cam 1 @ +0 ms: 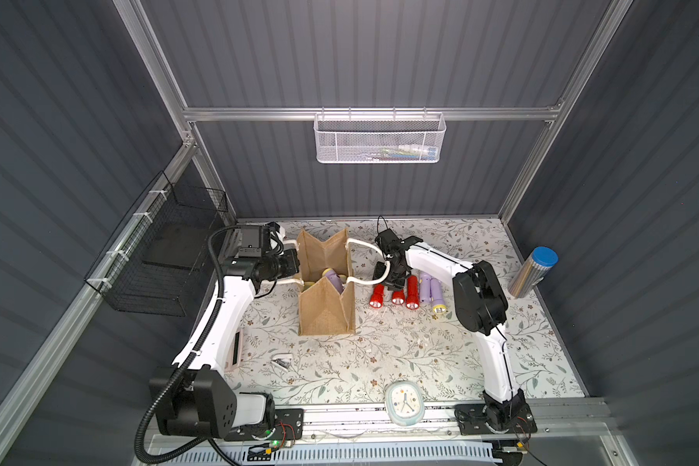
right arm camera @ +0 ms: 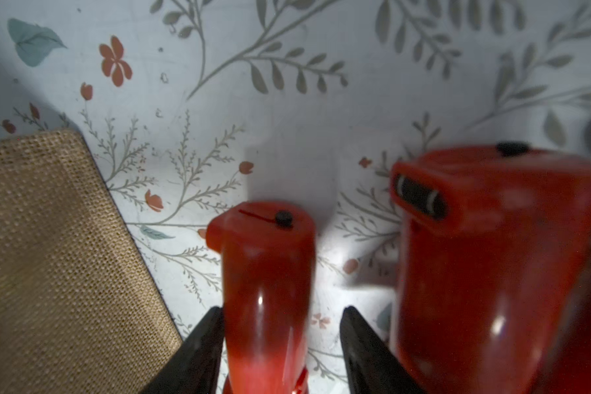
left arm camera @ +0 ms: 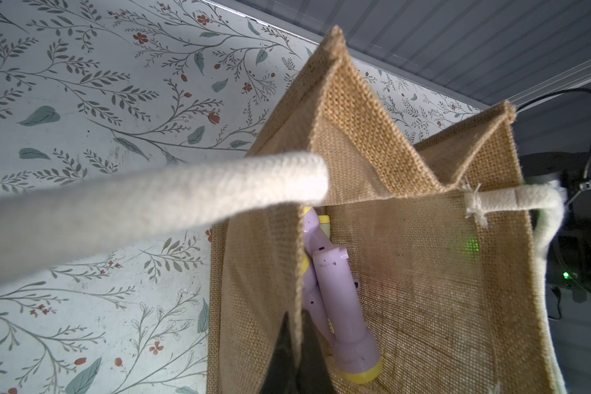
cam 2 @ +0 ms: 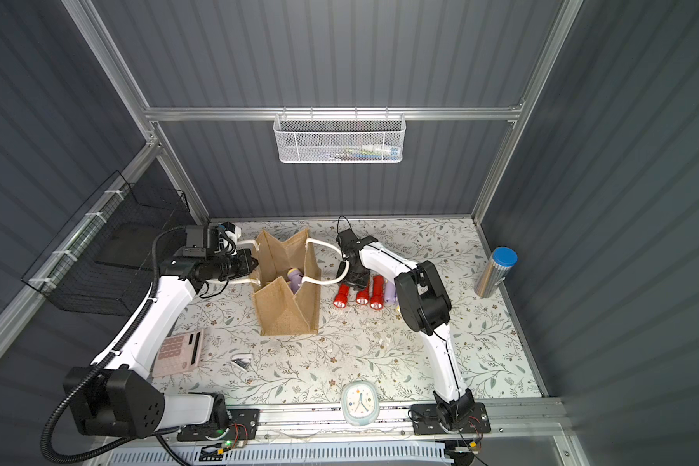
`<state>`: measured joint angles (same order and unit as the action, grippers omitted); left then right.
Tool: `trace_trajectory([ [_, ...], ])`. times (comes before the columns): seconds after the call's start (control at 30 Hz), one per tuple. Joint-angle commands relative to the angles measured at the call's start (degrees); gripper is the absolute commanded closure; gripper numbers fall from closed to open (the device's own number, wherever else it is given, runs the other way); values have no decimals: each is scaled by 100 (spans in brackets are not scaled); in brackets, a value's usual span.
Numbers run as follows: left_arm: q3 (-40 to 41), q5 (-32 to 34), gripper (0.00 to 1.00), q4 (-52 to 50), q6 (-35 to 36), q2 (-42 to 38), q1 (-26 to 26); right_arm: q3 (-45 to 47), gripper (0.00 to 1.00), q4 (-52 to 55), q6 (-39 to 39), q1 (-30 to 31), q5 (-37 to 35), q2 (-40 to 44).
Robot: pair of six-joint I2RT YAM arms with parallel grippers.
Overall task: Put the flashlights into the tote bags
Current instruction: Pick up the flashlight from the center of the board.
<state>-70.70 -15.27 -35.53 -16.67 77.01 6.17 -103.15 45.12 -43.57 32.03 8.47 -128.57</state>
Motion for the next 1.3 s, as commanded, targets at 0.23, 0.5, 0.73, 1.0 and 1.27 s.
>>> trace_trajectory([
  [0.23,87,-67,100,77,23,-116,-46,-202,47,190,234,5,-270,-352],
  [0.5,64,-36,100,72,10,-140,-46,-154,70,156,294,12,-272,-332],
  [0.73,30,-41,100,55,-21,-147,-46,-16,84,-52,242,7,12,106],
  [1.0,-98,-98,100,27,-56,-133,-46,428,87,-291,194,-3,93,1340],
  [1.27,-111,-319,100,31,-203,-243,-37,1149,90,-156,306,-154,-924,2503],
])
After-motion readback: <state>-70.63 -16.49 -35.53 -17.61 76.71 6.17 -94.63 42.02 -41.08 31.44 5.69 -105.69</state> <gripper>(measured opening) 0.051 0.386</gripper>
